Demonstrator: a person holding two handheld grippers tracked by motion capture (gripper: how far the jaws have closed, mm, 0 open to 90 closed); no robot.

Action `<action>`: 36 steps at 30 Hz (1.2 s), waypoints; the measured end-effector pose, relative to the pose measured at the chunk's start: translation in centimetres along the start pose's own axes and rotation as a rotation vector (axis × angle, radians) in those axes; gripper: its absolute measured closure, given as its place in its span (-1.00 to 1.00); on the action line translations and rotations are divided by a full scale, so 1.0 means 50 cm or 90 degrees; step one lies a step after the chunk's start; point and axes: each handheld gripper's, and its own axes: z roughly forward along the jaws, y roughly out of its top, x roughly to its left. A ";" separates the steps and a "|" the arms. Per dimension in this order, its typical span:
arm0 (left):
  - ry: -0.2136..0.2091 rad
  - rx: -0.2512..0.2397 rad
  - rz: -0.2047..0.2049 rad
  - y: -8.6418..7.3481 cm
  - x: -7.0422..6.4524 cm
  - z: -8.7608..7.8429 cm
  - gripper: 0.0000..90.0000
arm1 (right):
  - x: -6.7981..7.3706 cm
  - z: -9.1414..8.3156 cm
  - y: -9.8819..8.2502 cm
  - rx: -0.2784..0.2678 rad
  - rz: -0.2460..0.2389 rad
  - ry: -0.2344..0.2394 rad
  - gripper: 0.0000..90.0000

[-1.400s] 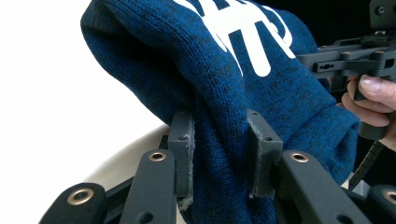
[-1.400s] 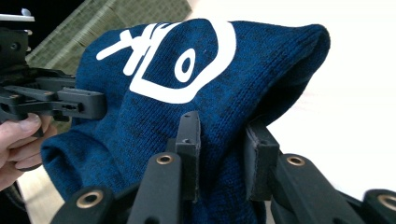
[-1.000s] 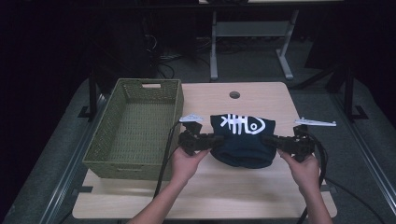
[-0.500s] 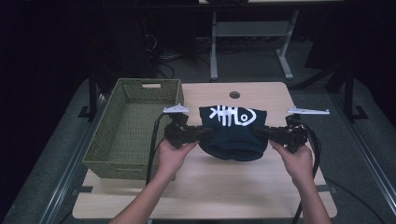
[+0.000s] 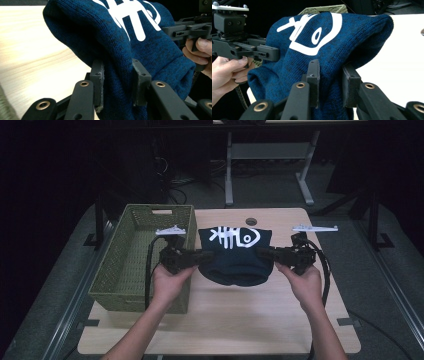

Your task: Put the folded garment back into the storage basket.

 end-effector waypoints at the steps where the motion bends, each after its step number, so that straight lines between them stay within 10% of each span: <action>1: 0.002 -0.001 0.000 0.001 0.003 -0.006 0.51 | 0.003 0.003 0.002 0.000 0.001 0.003 0.60; 36: 0.081 -0.020 -0.020 0.018 0.090 -0.156 0.50 | 0.108 0.154 0.077 0.020 -0.033 0.051 0.60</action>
